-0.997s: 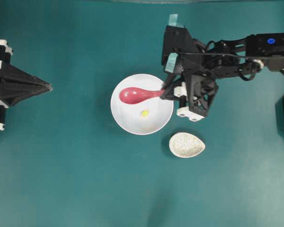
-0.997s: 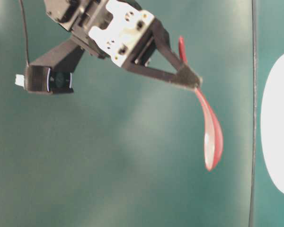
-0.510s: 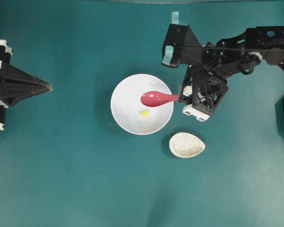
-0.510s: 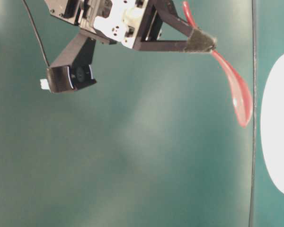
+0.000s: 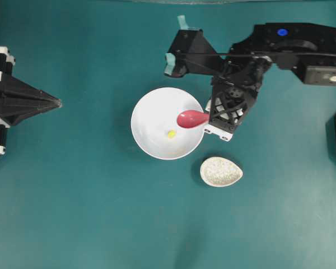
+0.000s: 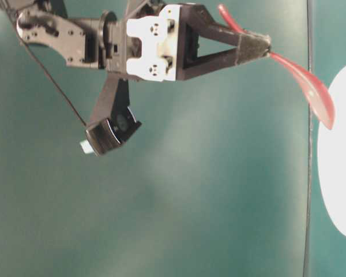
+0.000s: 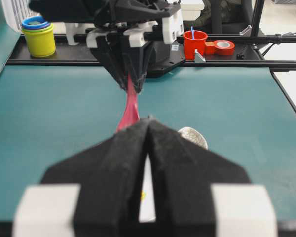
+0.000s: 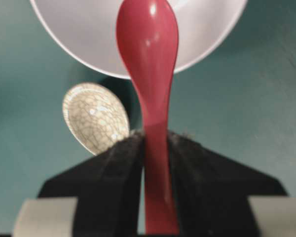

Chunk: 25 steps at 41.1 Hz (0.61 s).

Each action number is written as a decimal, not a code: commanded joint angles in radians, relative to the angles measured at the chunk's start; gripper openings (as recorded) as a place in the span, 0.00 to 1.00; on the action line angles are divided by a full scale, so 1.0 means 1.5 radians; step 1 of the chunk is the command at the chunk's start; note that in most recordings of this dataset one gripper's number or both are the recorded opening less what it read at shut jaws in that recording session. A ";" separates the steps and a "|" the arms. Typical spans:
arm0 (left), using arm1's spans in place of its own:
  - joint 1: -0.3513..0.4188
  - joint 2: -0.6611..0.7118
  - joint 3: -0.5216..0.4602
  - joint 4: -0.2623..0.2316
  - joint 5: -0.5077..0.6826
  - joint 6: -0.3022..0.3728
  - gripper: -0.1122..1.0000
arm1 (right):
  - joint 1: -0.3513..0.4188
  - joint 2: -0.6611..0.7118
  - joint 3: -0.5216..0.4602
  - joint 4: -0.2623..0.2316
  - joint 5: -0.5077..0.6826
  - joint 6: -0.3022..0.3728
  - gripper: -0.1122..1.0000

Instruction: Scoop the yellow hexagonal prism block from the bowl with a spoon using the right arm.

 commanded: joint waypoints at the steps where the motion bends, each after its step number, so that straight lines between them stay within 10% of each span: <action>1: 0.000 0.005 -0.016 0.001 -0.006 0.000 0.12 | 0.000 0.005 -0.039 -0.004 0.035 0.007 0.30; 25: 0.000 0.005 -0.016 0.001 -0.006 0.006 0.12 | 0.004 0.079 -0.071 -0.004 0.067 0.010 0.30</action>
